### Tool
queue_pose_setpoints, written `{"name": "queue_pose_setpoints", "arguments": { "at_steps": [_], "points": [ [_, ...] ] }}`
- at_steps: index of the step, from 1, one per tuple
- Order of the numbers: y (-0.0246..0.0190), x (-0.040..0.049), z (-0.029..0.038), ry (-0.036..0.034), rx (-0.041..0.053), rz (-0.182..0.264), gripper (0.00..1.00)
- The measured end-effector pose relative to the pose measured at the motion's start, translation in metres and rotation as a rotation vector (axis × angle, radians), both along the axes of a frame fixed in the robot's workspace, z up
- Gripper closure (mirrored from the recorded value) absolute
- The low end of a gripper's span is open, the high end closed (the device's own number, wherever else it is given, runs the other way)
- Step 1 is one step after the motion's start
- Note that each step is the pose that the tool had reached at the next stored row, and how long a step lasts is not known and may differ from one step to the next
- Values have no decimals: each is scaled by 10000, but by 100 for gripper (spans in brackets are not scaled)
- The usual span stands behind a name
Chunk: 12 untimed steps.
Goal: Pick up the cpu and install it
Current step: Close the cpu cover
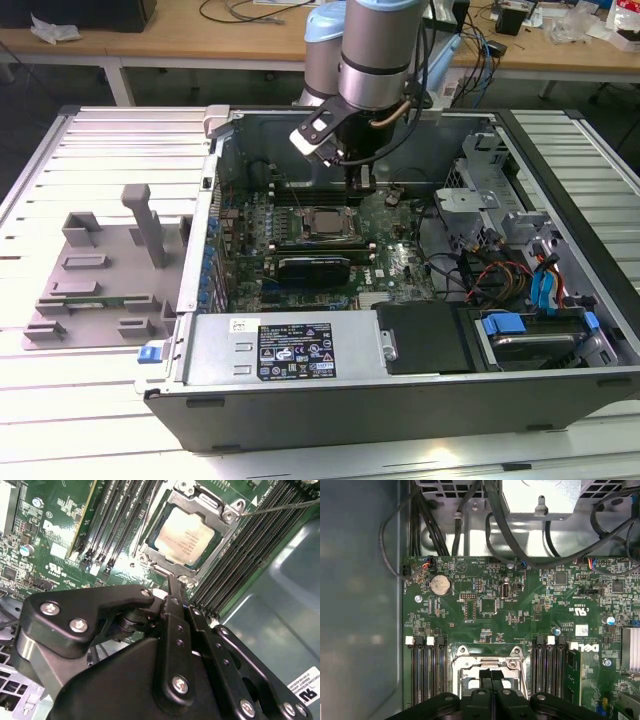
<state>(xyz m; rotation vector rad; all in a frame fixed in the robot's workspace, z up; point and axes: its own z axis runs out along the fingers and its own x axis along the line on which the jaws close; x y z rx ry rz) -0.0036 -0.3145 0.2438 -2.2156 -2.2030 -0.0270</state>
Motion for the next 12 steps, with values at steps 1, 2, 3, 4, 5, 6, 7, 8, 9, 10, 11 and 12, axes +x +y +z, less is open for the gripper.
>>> {"name": "queue_pose_setpoints", "arguments": {
  "at_steps": [1, 2, 3, 4, 5, 6, 7, 8, 9, 10, 11, 12],
  "points": [
    [0, -3, -5, 1, 2, 2, 89],
    [0, -9, -9, 1, 3, 2, 89],
    [0, -19, -13, 1, 2, 2, 89],
    [0, -35, -20, 2, 0, 2, 89],
    [0, -47, -27, 2, -1, 3, 89],
    [0, -66, -35, 2, -2, 3, 89],
    [0, -97, -45, 2, -4, 2, 89],
    [0, -126, -51, 2, -4, 1, 89],
    [0, -158, -59, 2, -5, 1, 89],
    [0, -199, -71, 2, -5, 1, 89],
    [0, -213, -75, 2, -7, 0, 89],
    [0, -214, -75, 3, -8, 1, 89]
  ]
}}
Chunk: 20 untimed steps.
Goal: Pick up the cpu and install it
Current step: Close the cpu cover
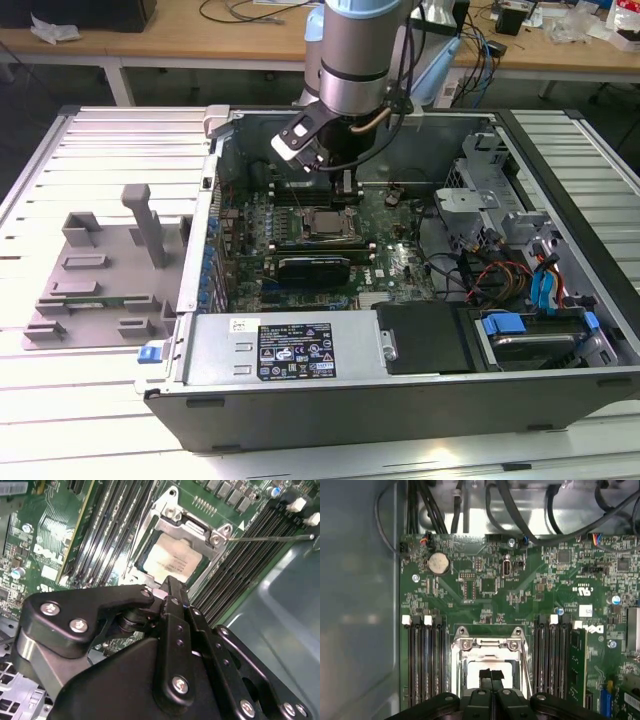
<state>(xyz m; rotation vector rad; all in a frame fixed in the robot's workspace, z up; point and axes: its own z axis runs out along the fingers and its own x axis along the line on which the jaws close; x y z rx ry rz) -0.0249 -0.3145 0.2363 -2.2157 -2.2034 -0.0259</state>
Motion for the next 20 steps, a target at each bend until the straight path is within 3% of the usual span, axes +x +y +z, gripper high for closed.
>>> {"name": "queue_pose_setpoints", "arguments": {
  "at_steps": [4, 7, 17, 20],
  "points": [
    [0, -2, 0, 0, 0, 131, 89],
    [0, -2, -1, 0, -1, 1229, 89],
    [0, -1, -1, -1, -6, 3617, 89],
    [0, -1, -1, -1, -6, 4604, 89]
  ]
}}
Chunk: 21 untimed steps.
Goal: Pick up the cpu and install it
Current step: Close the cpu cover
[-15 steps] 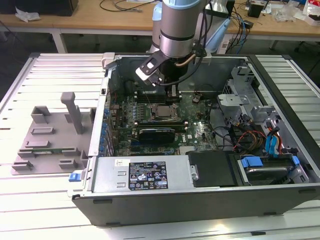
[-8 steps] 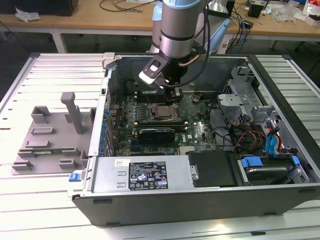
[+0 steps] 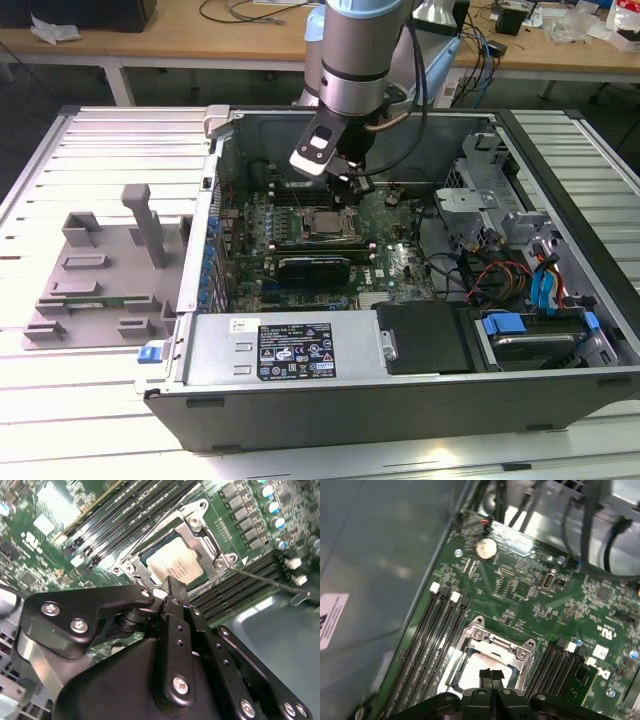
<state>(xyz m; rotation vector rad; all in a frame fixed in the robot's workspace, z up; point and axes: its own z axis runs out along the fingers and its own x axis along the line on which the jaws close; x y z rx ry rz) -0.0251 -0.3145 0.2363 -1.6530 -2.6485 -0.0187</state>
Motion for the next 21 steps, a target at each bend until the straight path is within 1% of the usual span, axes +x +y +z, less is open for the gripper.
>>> {"name": "queue_pose_setpoints", "arguments": {
  "at_steps": [1, 3, 7, 8, 12, 13, 15, 17, 18, 20, 21],
  "points": [
    [0, 0, 0, 0, 0, 196, 89],
    [0, 0, 0, 0, 0, 915, 89],
    [0, 0, 0, 0, 1, 2103, 89],
    [0, 0, 0, 0, 1, 2556, 89],
    [0, 0, 0, 1, 0, 3439, 89],
    [0, 0, 0, 0, 1, 3750, 89],
    [0, 0, 0, 0, 1, 4130, 89],
    [0, 0, 0, 0, 1, 4981, 89],
    [0, 0, 0, 0, 1, 5520, 89],
    [0, 0, 0, -1, 2, 5902, 89],
    [0, 0, 0, 0, 3, 6375, 89]
  ]
}}
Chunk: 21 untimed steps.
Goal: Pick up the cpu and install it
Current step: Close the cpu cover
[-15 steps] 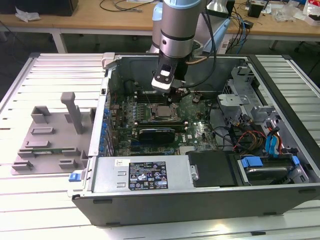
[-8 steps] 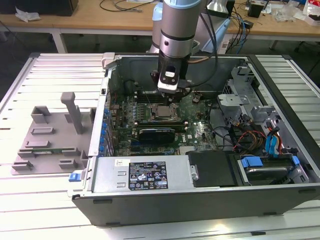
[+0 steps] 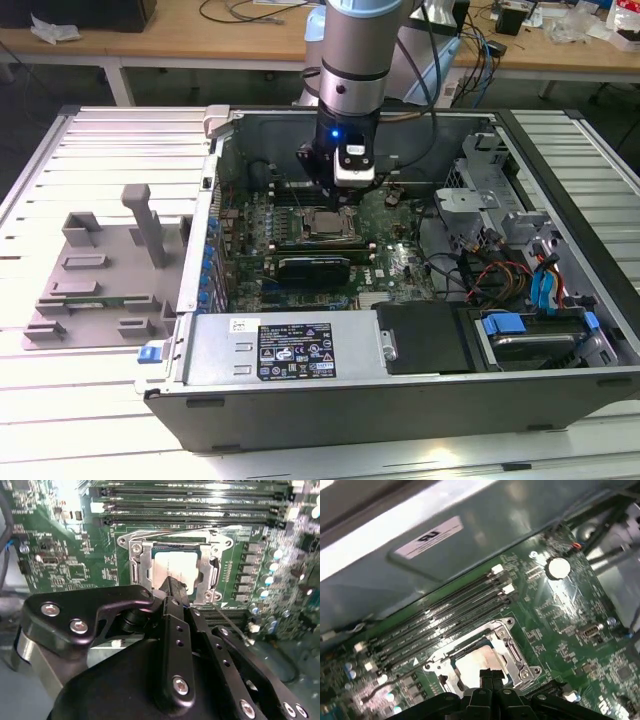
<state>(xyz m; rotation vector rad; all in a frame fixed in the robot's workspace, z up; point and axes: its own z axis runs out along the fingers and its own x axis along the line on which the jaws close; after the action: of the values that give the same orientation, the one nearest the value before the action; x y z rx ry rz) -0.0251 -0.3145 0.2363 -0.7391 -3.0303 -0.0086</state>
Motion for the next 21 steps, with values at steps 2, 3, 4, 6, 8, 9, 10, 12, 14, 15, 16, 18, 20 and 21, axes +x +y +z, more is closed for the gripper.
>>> {"name": "queue_pose_setpoints", "arguments": {
  "at_steps": [2, 3, 4, 6, 8, 9, 10, 12, 14, 15, 16, 18, 20, 21],
  "points": [
    [0, 0, -1, 0, 2, 786, 89],
    [0, 0, -3, 0, 15, 1319, 89],
    [0, 0, -4, 0, 21, 1602, 89],
    [0, 0, -10, -1, 24, 2438, 89],
    [0, 0, -17, -13, 21, 3397, 89],
    [0, 0, -20, -30, 21, 3734, 89],
    [0, 0, -21, -39, 19, 3959, 89],
    [0, 0, -25, -51, 17, 4604, 89],
    [0, 0, -26, -51, 14, 5285, 89],
    [0, -1, -26, -51, 13, 5325, 89],
    [0, -4, -28, -62, 11, 5337, 89],
    [0, -67, -41, -408, -86, 5344, 89],
    [0, -95, -60, -569, -141, 5329, 89],
    [0, -95, -65, -568, -145, 5251, 89]
  ]
}}
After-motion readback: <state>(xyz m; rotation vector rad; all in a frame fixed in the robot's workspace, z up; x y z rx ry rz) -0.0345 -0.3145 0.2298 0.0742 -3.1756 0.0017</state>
